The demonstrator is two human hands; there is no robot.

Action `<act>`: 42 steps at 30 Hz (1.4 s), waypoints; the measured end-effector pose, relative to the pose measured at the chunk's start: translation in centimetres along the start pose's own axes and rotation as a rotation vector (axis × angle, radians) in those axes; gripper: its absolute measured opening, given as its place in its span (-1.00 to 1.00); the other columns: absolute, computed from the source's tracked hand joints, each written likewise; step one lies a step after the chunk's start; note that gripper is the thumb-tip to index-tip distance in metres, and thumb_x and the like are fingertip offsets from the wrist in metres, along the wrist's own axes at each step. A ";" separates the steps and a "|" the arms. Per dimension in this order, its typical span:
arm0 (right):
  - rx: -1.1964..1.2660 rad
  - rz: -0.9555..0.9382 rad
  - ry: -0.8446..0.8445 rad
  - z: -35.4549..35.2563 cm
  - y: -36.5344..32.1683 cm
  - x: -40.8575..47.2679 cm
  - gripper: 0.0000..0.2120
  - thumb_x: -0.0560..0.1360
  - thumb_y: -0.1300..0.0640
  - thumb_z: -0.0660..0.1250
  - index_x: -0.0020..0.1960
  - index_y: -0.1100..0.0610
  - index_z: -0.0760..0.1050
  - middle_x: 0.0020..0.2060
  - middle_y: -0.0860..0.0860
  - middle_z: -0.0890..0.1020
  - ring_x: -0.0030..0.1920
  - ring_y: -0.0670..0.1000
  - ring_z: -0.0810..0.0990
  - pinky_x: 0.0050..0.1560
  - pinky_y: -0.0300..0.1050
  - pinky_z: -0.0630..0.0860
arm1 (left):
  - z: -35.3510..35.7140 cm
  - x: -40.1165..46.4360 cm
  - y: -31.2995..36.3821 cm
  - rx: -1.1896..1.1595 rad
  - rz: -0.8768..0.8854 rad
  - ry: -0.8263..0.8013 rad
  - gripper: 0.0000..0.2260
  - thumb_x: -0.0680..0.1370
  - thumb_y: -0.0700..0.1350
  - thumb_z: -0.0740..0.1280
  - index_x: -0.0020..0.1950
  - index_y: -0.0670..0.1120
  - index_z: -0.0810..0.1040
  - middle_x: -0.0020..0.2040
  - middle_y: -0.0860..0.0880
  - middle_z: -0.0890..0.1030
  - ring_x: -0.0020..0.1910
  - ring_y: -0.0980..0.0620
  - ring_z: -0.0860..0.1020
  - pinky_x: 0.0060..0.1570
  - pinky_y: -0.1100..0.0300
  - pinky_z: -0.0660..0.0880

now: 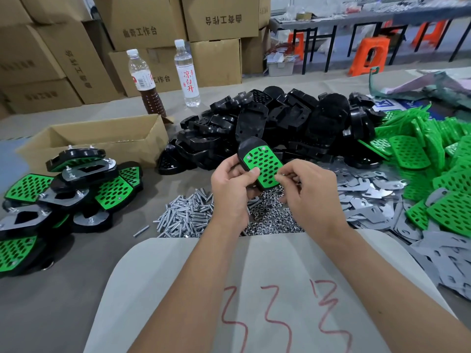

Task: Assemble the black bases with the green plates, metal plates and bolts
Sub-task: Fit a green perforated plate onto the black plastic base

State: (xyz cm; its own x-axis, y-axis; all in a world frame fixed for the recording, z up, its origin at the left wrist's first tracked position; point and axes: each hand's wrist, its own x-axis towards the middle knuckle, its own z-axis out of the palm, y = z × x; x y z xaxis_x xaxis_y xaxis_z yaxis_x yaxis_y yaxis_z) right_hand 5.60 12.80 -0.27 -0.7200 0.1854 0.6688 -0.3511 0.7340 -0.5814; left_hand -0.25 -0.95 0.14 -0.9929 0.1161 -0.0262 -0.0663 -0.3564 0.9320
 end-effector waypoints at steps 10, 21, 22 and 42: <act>0.114 0.063 -0.045 -0.3 0.2 0.3 -0.91 0.59 0.29 0.43 -0.09 0.21 0.59 -0.21 0.03 0.63 -0.44 -0.07 0.66 -0.49 -0.07 0.58 | 0.1 -0.2 0.1 -0.013 0.010 0.016 -0.69 0.56 -0.41 0.37 0.29 -0.23 0.56 0.11 -0.29 0.70 0.04 -0.22 0.73 0.05 -0.27 0.63; 0.165 0.147 -0.006 0.6 0.7 0.4 -0.87 0.59 0.23 0.45 -0.12 0.15 0.56 -0.21 0.01 0.63 -0.40 -0.06 0.67 -0.54 -0.27 0.52 | -0.2 0.2 -0.3 -0.050 0.044 0.049 -0.66 0.56 -0.43 0.38 0.31 -0.24 0.54 0.13 -0.30 0.69 0.09 -0.23 0.72 -0.07 -0.11 0.69; 0.182 0.143 -0.022 0.5 0.8 0.4 -0.87 0.60 0.24 0.45 -0.12 0.14 0.56 -0.20 0.00 0.62 -0.41 -0.07 0.68 -0.55 -0.21 0.54 | -0.2 0.3 -0.4 -0.047 0.045 0.042 -0.67 0.56 -0.43 0.38 0.31 -0.24 0.54 0.13 -0.30 0.69 0.09 -0.24 0.72 -0.05 -0.14 0.69; 0.183 0.209 0.033 1.2 0.8 0.0 -0.85 0.58 0.25 0.46 -0.14 0.14 0.55 -0.28 -0.02 0.59 -0.38 -0.04 0.67 -0.49 -0.19 0.60 | -0.2 0.4 -0.7 -0.026 0.054 0.010 -0.69 0.56 -0.40 0.40 0.28 -0.18 0.59 0.09 -0.26 0.71 0.07 -0.22 0.73 0.04 -0.27 0.64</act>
State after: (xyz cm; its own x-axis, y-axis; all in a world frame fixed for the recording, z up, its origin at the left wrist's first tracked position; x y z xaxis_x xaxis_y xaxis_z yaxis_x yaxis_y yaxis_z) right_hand 4.62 12.66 -1.31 -0.7691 0.3436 0.5389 -0.3020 0.5478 -0.7802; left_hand -0.68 -0.86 -0.56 -0.9960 0.0872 0.0198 -0.0154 -0.3857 0.9225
